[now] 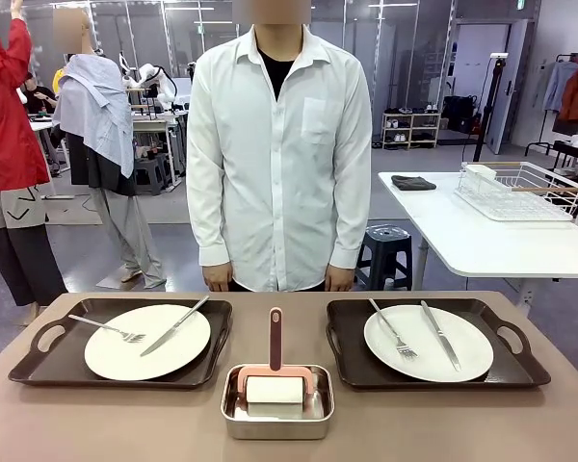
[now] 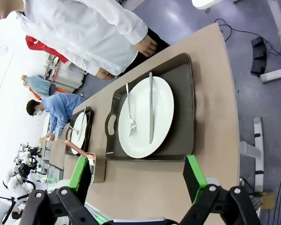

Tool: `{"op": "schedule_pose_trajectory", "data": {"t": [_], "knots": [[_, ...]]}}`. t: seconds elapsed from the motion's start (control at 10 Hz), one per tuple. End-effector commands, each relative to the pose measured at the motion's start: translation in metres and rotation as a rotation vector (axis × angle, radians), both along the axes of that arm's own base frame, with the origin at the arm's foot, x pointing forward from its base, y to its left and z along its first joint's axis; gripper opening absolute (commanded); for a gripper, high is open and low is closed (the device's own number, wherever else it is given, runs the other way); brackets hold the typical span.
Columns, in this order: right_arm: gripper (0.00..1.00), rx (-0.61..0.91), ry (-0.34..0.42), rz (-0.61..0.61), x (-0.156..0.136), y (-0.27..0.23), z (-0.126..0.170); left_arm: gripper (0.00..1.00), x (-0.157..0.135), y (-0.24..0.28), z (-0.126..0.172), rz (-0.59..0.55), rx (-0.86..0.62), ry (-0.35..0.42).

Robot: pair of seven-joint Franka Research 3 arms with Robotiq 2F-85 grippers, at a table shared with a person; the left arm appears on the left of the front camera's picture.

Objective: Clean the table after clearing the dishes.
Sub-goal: When the left (or right) Handle tray is removed, use the left hand (or right hand) to clean the left (or right) side of the table with the Lint Roller.

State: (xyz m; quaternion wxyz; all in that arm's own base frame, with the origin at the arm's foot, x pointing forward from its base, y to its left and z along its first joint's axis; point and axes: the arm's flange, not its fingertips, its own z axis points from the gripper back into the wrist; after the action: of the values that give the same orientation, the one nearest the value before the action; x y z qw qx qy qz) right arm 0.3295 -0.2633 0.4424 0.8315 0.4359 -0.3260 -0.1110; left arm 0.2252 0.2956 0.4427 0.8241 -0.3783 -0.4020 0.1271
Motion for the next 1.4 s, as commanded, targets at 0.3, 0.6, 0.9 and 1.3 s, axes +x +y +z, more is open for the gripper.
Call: {"op": "schedule_pose_trajectory", "data": {"t": [0.3, 0.6, 0.9, 1.3], "knots": [[1.0, 0.004, -0.019, 0.011, -0.0045, 0.0013, 0.0018, 1.0, 0.0039, -0.0051, 0.0057, -0.039, 0.01, -0.03], [1.0, 0.004, -0.019, 0.011, -0.0045, 0.0013, 0.0018, 1.0, 0.0039, -0.0051, 0.0057, -0.039, 0.01, -0.03], [1.0, 0.004, -0.019, 0.011, -0.0045, 0.0013, 0.0018, 1.0, 0.0039, -0.0051, 0.0057, -0.039, 0.01, -0.03], [1.0, 0.004, -0.019, 0.011, -0.0045, 0.0013, 0.0018, 1.0, 0.0039, -0.0051, 0.0057, -0.039, 0.01, -0.03]]}}
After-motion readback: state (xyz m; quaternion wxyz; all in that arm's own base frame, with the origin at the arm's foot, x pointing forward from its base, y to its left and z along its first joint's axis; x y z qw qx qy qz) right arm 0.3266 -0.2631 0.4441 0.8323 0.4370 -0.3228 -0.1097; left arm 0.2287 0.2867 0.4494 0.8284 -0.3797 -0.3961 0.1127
